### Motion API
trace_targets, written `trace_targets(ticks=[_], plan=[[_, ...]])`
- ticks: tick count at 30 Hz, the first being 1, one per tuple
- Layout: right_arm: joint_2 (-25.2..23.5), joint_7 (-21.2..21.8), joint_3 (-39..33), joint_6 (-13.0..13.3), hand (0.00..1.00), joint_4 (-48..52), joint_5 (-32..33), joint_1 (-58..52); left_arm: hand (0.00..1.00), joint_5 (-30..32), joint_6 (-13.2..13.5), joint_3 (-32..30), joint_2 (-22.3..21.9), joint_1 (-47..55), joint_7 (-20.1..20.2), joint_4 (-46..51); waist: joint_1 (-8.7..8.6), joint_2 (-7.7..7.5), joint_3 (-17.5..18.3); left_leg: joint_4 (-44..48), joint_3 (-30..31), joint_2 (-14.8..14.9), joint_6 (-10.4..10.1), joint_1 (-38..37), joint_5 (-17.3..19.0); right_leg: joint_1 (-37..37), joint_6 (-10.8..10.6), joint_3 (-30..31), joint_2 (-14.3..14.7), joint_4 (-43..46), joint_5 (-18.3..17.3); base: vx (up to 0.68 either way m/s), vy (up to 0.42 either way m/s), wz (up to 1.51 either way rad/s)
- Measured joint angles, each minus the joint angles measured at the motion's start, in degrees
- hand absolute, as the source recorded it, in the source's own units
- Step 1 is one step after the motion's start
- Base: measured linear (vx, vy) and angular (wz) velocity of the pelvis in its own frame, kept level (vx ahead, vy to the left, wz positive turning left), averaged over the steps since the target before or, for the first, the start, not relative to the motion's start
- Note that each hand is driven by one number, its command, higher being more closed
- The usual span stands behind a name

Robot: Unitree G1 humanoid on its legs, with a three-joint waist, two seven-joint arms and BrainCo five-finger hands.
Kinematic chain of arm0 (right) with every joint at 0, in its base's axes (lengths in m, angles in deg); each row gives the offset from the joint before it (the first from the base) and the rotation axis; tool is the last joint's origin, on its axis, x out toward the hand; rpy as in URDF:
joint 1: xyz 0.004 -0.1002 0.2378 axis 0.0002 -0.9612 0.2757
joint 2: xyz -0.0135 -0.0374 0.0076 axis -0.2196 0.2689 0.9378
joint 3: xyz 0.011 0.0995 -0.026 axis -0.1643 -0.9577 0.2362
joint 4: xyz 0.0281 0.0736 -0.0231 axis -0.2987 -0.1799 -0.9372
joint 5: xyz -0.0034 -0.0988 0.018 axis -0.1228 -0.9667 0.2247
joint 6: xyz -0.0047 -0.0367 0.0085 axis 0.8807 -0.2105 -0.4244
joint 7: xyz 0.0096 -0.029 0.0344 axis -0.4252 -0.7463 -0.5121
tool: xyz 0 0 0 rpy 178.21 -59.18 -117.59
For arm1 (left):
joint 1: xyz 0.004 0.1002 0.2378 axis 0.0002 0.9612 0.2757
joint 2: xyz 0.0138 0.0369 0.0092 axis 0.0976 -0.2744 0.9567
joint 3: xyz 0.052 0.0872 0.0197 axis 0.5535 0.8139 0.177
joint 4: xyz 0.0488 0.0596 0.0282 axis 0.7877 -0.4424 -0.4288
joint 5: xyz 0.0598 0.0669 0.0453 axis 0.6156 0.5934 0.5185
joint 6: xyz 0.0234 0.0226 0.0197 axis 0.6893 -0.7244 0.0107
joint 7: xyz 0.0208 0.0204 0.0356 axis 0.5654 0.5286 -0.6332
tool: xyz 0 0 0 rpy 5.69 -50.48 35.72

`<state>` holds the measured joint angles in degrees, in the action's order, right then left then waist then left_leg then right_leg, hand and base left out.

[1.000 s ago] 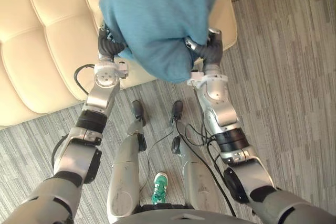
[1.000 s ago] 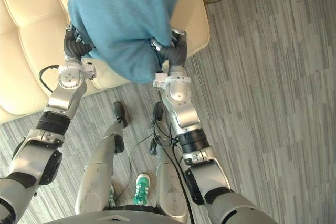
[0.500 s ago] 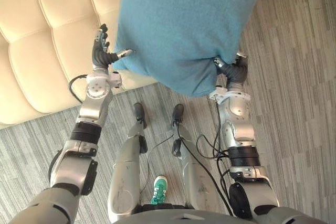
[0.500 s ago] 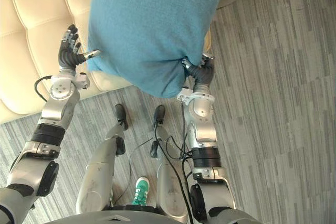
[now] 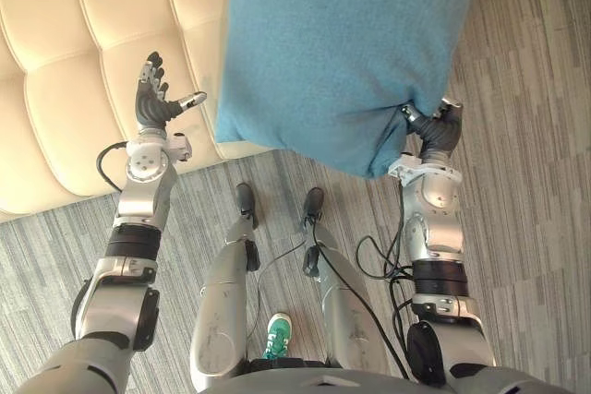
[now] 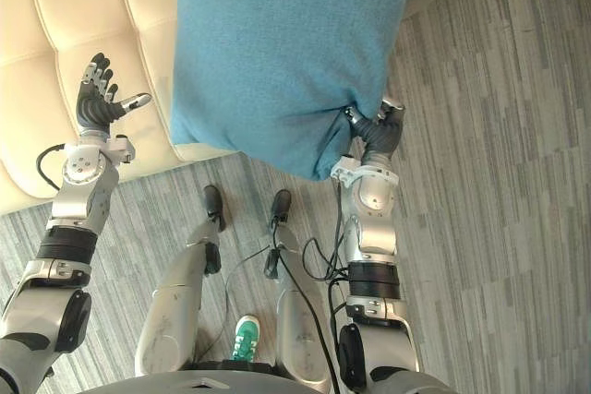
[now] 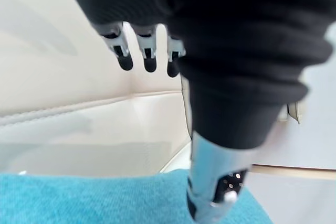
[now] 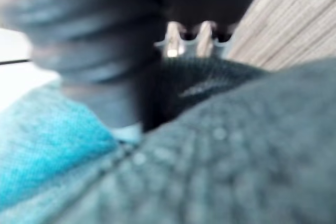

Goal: Pick up cushions and gather them together orderly.

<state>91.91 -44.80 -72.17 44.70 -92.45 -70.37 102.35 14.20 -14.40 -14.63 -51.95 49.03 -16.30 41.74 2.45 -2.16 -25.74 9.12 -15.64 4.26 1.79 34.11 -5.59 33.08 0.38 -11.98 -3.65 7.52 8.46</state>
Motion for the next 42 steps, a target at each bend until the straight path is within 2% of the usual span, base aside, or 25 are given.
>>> trace_targets(ticks=[6, 9, 10, 12, 13, 17, 20, 23, 24, 29, 33, 42], plan=[[2.3, 0.0, -0.9, 0.0, 1.0, 0.0, 0.1, 1.3, 0.0, 1.2, 0.0, 0.4, 0.1, -3.0, 0.4, -5.6, -0.08, -0.05, 0.0, 1.3, 0.0, 0.1, 0.1, 2.4, 0.4, 2.3, 0.0, 0.0, -0.1, 1.1, -0.3, 0.01, 0.002, 0.0], [2.7, 0.0, -1.1, 0.0, 1.0, -0.1, 0.1, 2.8, 0.0, 1.3, -0.2, 3.0, -0.6, -4.7, 1.2, -9.5, -0.52, -0.07, 0.0, 3.1, 0.1, 0.5, 0.3, 4.4, 0.9, 3.7, 0.0, 0.0, -0.1, 1.6, -0.2, 0.0, 0.0, 0.0], [2.8, 0.0, -1.1, 0.0, 1.0, -0.1, 0.1, 2.9, 1.0, 1.4, -0.2, 3.4, -0.9, -4.9, 1.2, -10.1, -0.54, -0.06, 0.0, 3.4, 0.1, 0.5, 0.4, 4.7, 1.0, 3.9, 0.0, 0.0, -0.1, 1.6, -0.2, 0.0, 0.029, -0.05], [3.1, -0.1, -1.0, 0.0, 1.0, -0.1, 0.1, 3.9, 1.0, 2.3, -0.4, 5.7, -3.5, -5.7, 1.4, -12.0, -0.61, -0.07, 0.0, 4.8, 0.0, 0.8, 0.4, 6.1, 1.9, 4.9, 0.0, 0.1, -0.1, 1.9, -0.2, 0.0, 0.026, -0.08], [3.2, -0.2, -0.9, 0.0, 1.0, 0.0, 0.1, 4.5, 0.0, 2.3, -0.6, 6.7, -4.9, -6.1, 1.5, -12.8, -0.87, -0.07, 0.0, 5.4, 0.0, 0.9, 0.5, 6.9, 2.1, 5.4, -0.1, 0.1, -0.1, 1.9, -0.1, -0.01, 0.024, -0.07], [3.3, -2.0, 0.2, 0.0, 1.0, 1.3, 0.1, 6.5, 0.0, 2.3, -0.9, 9.4, -8.2, -8.6, 1.6, -15.3, -1.45, -0.1, 0.0, 6.9, -0.4, 1.3, 0.7, 10.2, 2.7, 8.3, -0.2, 0.4, 0.0, 2.0, 0.2, -0.01, 0.023, -0.09], [3.2, -3.6, 2.5, 0.1, 1.0, 4.7, 0.1, 7.3, 0.0, 2.4, -1.9, 10.1, -8.4, -11.4, 1.4, -17.2, -2.3, -0.1, 0.0, 8.2, -0.8, 1.7, 0.9, 12.4, 2.9, 10.3, -0.4, 0.8, 0.1, 2.0, 0.9, 0.01, 0.024, -0.11], [3.2, -4.4, 4.3, 0.1, 1.0, 6.6, 0.1, 7.9, 0.0, 3.3, -2.2, 10.4, -8.1, -12.1, 0.6, -17.2, -2.38, -0.1, 0.0, 8.7, -1.4, 2.0, 0.9, 13.1, 3.2, 11.0, -0.4, 1.4, 0.2, 1.9, 1.2, 0.01, 0.021, -0.1], [3.2, -4.8, 4.9, 0.1, 1.0, 6.6, 0.1, 8.2, 1.0, 3.3, -2.3, 10.7, -7.9, -12.3, 0.4, -17.2, -2.44, -0.1, 0.0, 8.8, -1.5, 2.1, 0.8, 13.1, 3.4, 11.0, -0.4, 1.4, 0.3, 1.9, 1.2, 0.0, 0.017, -0.06], [3.1, -5.9, 6.0, 0.1, 1.0, 6.8, 0.0, 9.1, 1.0, 2.4, -2.4, 11.4, -7.4, -12.3, -0.2, -17.0, -2.6, -0.1, 0.0, 8.5, -1.7, 2.2, 0.8, 13.2, 3.5, 11.0, -0.3, 1.5, 0.4, 1.5, 1.2, 0.0, 0.002, -0.01], [1.8, -6.3, 7.1, -0.3, 1.0, 8.6, -1.1, 8.6, 1.0, 1.9, -2.6, 11.2, -7.1, -9.2, -1.2, -12.7, -3.12, -0.1, 0.0, 7.7, -1.8, 2.1, 0.7, 12.9, 3.2, 11.0, -0.3, 1.5, 0.3, 1.4, 1.3, 0.0, 0.0, 0.0], [1.4, -6.0, 8.1, -1.2, 1.0, 8.5, -1.1, 6.7, 1.0, -5.3, -2.6, 11.4, -7.2, -4.4, -1.2, -7.3, -2.97, -0.08, 0.0, 2.5, -2.6, 0.8, -0.3, 7.6, 1.1, 8.5, -0.2, 1.9, -0.2, 1.3, 0.9, 0.01, -0.008, 0.02]])
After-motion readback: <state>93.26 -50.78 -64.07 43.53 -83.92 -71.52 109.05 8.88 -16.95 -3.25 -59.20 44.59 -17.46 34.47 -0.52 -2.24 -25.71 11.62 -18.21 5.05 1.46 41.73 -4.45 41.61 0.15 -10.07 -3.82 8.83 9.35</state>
